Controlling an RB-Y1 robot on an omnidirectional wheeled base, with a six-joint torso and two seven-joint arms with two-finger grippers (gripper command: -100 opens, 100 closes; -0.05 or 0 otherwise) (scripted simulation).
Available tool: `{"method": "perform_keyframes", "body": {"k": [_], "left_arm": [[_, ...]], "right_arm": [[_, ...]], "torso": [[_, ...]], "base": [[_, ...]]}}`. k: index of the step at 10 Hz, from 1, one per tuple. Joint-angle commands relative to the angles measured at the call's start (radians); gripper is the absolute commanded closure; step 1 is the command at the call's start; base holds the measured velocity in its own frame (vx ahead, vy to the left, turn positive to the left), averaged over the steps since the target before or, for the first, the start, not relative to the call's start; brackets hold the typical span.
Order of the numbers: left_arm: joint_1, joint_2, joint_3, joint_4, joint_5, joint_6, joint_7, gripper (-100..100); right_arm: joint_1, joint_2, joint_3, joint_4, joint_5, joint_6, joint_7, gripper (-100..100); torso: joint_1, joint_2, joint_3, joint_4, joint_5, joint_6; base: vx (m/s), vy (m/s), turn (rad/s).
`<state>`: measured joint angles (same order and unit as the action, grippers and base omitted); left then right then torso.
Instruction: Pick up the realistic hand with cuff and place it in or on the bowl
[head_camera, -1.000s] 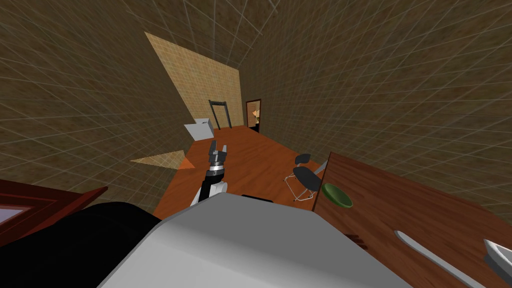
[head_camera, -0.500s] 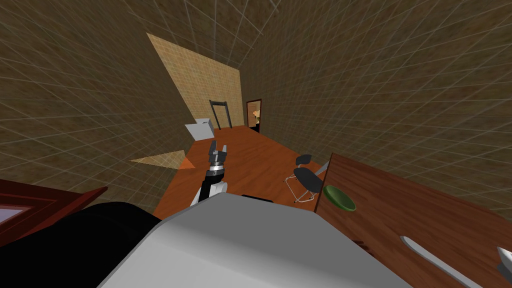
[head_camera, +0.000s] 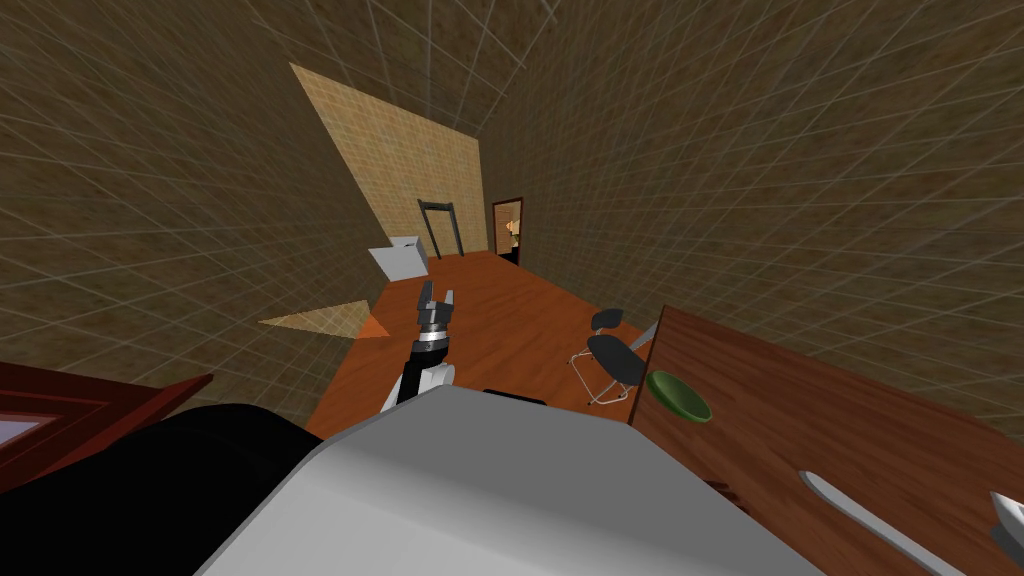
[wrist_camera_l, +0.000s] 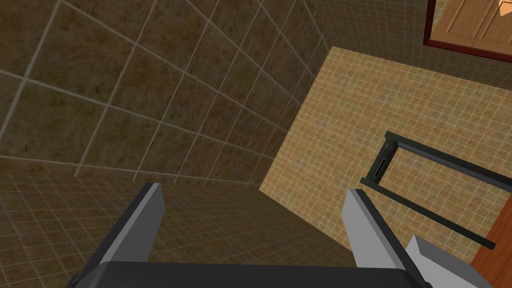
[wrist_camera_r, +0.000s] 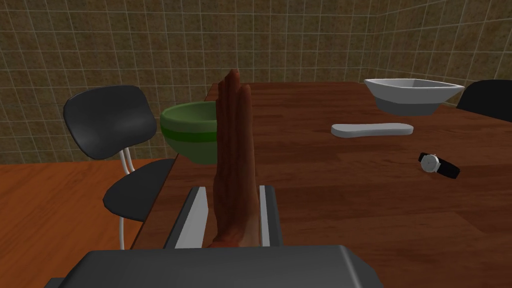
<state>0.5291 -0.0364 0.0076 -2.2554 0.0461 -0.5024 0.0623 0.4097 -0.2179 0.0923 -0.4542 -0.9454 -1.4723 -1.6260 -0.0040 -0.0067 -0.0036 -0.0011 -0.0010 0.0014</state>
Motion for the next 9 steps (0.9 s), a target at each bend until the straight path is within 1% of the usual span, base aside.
{"method": "perform_keyframes", "body": {"k": [1,2,3,4,5,7,8,9], "left_arm": [[0.000,0.000,0.000,0.000,0.000,0.000,0.000,0],[0.000,0.000,0.000,0.000,0.000,0.000,0.000,0],[0.000,0.000,0.000,0.000,0.000,0.000,0.000,0],[0.000,0.000,0.000,0.000,0.000,0.000,0.000,0],[0.000,0.000,0.000,0.000,0.000,0.000,0.000,0],[0.000,0.000,0.000,0.000,0.000,0.000,0.000,0],[0.000,0.000,0.000,0.000,0.000,0.000,0.000,0],[0.000,0.000,0.000,0.000,0.000,0.000,0.000,0]], "right_arm": [[-0.030,0.014,-0.002,0.025,0.009,-0.003,0.011,100],[-0.044,0.026,-0.003,0.027,0.016,0.000,0.029,100],[-0.032,0.015,-0.005,0.015,0.010,-0.003,0.020,100],[-0.033,0.017,-0.005,0.011,0.011,-0.001,0.027,0],[-0.033,0.004,0.004,0.017,-0.024,0.031,0.007,100],[-0.032,-0.004,0.014,0.018,-0.063,0.062,-0.024,100],[-0.032,-0.006,0.016,0.017,-0.075,0.070,-0.034,100],[-0.033,-0.009,0.019,0.013,-0.097,0.087,-0.056,100]], "torso": [[0.000,0.000,0.000,0.000,0.000,0.000],[0.000,0.002,0.001,0.000,-0.003,-0.001],[0.000,0.005,0.002,0.000,-0.005,0.000],[-0.001,0.004,0.002,0.000,-0.006,0.000],[-0.001,0.002,0.001,0.000,-0.006,0.000],[0.006,0.007,0.002,-0.002,-0.011,0.004],[0.008,0.007,0.002,-0.004,-0.014,0.005],[0.009,0.006,0.001,-0.004,-0.017,0.005]], "base": [[-0.046,-0.007,-0.047],[-0.101,-0.009,-0.051],[-0.048,-0.002,-0.004],[-0.007,0.001,-0.001],[-0.066,0.088,0.015],[-0.036,0.165,-0.033],[0.022,0.181,-0.049],[0.069,0.206,-0.037]]}}
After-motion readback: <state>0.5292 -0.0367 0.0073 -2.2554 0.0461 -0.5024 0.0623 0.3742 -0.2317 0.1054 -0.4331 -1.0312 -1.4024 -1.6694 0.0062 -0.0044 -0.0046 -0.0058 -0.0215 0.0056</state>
